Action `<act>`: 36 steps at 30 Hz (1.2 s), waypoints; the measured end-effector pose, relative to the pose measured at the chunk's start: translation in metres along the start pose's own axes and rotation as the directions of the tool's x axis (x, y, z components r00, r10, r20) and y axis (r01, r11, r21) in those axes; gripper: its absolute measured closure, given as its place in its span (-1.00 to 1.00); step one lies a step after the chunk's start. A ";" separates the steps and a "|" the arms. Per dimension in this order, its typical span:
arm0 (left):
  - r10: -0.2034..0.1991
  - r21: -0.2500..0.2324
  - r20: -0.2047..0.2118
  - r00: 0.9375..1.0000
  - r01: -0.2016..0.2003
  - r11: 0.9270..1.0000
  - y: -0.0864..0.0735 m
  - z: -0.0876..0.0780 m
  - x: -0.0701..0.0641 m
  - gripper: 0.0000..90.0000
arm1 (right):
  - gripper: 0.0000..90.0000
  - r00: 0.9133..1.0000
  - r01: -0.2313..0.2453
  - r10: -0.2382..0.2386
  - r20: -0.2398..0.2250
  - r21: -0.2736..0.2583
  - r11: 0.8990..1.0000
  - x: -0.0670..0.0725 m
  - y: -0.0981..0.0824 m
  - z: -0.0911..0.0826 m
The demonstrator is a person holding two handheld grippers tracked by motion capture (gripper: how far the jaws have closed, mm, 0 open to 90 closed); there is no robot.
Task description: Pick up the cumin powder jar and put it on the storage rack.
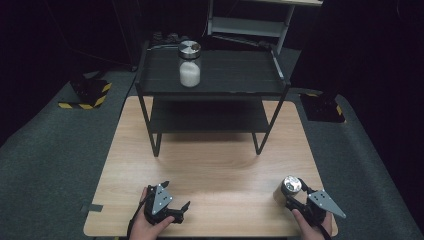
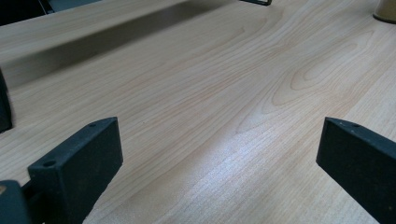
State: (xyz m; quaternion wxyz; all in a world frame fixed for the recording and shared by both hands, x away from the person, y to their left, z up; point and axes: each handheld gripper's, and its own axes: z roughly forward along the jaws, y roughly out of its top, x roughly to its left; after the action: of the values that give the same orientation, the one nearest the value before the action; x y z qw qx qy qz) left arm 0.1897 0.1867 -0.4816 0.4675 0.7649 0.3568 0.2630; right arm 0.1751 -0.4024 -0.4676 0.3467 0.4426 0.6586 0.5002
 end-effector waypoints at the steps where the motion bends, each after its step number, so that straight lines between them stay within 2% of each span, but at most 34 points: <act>1: -0.003 0.000 -0.002 1.000 0.003 1.000 0.000 0.000 0.000 -0.98 | -0.22 1.000 0.001 -0.001 0.000 0.000 1.000 0.000 0.000 0.000; 9: 0.010 0.002 0.001 1.000 -0.010 1.000 0.000 0.000 -0.001 -0.98 | -0.22 1.000 0.024 -0.023 0.004 -0.028 0.999 0.007 0.007 -0.007; 13: -0.004 -0.002 0.004 1.000 0.004 1.000 0.000 0.000 0.001 -0.98 | -0.22 0.999 0.044 -0.044 -0.004 -0.040 0.998 0.014 0.015 -0.009; 21: -0.004 -0.006 0.016 1.000 0.005 1.000 -0.001 -0.001 0.002 -0.98 | -0.22 0.997 0.070 -0.072 -0.028 -0.074 0.995 0.027 0.037 -0.015; 30: 0.004 -0.005 0.022 1.000 -0.004 1.000 -0.001 -0.001 0.003 -0.98 | -0.22 0.995 0.058 -0.068 -0.074 -0.128 0.990 0.027 0.062 -0.021; 36: 0.005 -0.007 0.029 1.000 -0.005 1.000 -0.002 -0.001 0.003 -0.98 | -0.22 0.993 0.071 -0.085 -0.084 -0.156 0.985 0.031 0.081 -0.020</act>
State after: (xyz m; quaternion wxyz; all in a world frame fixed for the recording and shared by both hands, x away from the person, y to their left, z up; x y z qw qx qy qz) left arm 0.1901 0.1907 -0.4823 0.4746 0.7678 0.3470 0.2546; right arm 0.1648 -0.3723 -0.3845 0.3686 0.3655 0.6502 0.5547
